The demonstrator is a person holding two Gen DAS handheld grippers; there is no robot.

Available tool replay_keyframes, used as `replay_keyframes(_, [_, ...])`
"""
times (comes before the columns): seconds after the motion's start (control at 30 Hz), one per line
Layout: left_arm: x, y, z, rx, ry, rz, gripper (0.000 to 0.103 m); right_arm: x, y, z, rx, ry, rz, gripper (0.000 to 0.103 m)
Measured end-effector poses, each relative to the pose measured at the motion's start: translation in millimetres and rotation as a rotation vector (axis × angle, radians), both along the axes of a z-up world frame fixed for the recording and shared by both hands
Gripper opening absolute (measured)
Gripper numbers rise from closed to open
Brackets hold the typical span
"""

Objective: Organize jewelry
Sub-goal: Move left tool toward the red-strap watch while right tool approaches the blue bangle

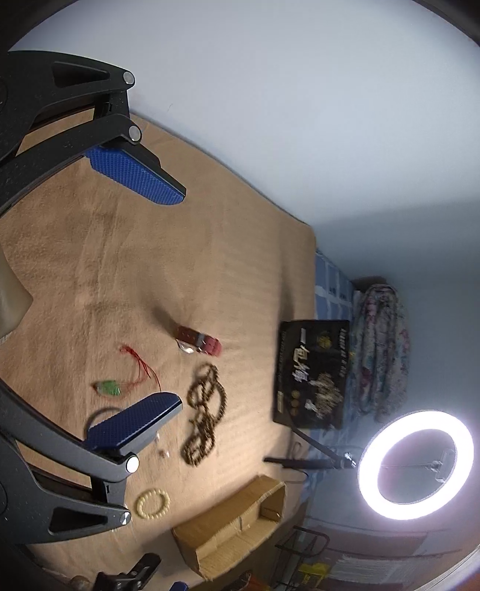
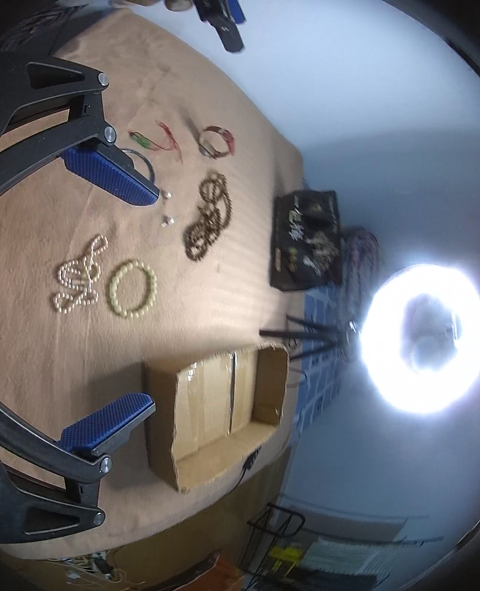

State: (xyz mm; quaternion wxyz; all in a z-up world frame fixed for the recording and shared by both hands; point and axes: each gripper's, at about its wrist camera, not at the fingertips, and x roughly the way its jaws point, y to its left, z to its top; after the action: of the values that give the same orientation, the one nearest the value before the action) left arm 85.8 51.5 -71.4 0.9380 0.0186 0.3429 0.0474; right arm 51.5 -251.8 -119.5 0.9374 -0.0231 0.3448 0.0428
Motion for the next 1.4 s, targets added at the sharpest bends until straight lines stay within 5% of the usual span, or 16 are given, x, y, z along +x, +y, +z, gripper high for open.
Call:
replay_keyframes(0.3, [25, 6, -25, -0.027, 0.056, -0.025, 0.098, 23, 27, -30, 0.043, 0.116, 0.111, 0.089])
replay_keyframes(0.57, [55, -3, -44, -0.025, 0.104, -0.089, 0.087, 40, 59, -59, 0.051, 0.229, 0.231, 0.069])
replay_keyframes(0.9, [92, -8, -62, -0.016, 0.150, -0.141, 0.087, 62, 82, -86, 0.065, 0.355, 0.286, 0.046])
replay_keyframes(1.2, [106, -4, -73, -0.028, 0.174, -0.145, 0.087, 70, 93, -87, 0.083, 0.361, 0.299, 0.047])
replay_keyframes(1.33, [109, -3, -74, -0.043, 0.179, -0.150, 0.087, 70, 99, -91, 0.127, 0.372, 0.332, 0.085])
replay_keyframes(1.4, [110, -4, -75, -0.043, 0.182, -0.154, 0.087, 68, 103, -92, 0.153, 0.376, 0.352, 0.087])
